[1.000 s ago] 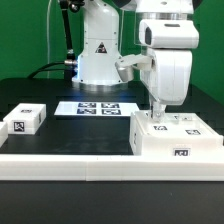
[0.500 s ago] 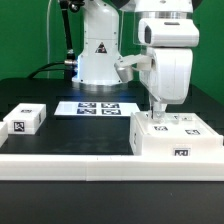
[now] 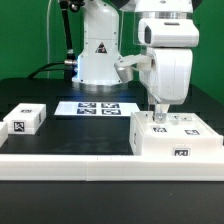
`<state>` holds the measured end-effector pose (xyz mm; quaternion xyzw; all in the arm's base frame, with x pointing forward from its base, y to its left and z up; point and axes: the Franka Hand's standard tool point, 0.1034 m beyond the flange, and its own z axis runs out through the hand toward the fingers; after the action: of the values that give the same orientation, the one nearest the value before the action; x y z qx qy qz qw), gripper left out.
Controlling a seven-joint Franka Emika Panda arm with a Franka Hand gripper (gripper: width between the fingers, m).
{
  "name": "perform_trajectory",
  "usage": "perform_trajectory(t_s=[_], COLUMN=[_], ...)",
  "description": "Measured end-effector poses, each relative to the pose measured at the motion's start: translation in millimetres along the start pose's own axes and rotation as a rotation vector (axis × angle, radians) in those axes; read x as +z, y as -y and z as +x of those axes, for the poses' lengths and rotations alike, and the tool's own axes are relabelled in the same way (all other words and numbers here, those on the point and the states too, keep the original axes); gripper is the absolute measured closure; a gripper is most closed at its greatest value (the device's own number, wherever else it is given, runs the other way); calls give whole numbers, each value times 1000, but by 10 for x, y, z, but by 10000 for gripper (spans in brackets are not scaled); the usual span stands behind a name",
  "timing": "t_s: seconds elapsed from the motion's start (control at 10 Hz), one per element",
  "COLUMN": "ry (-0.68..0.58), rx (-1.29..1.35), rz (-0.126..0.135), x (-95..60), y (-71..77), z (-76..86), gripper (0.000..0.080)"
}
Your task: Assemble cabinet
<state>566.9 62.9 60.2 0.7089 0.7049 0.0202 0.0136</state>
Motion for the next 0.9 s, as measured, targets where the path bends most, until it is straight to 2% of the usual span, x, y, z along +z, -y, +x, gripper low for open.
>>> perform_trajectory(t_s=[0.1, 0.3, 0.7, 0.9], ry=[0, 0, 1, 10], rx=[0, 0, 4, 38], rz=[0, 0, -2, -15], x=[0, 0, -16, -155], y=[0, 0, -2, 41], z=[0, 0, 0, 1], gripper=[281, 35, 1, 2])
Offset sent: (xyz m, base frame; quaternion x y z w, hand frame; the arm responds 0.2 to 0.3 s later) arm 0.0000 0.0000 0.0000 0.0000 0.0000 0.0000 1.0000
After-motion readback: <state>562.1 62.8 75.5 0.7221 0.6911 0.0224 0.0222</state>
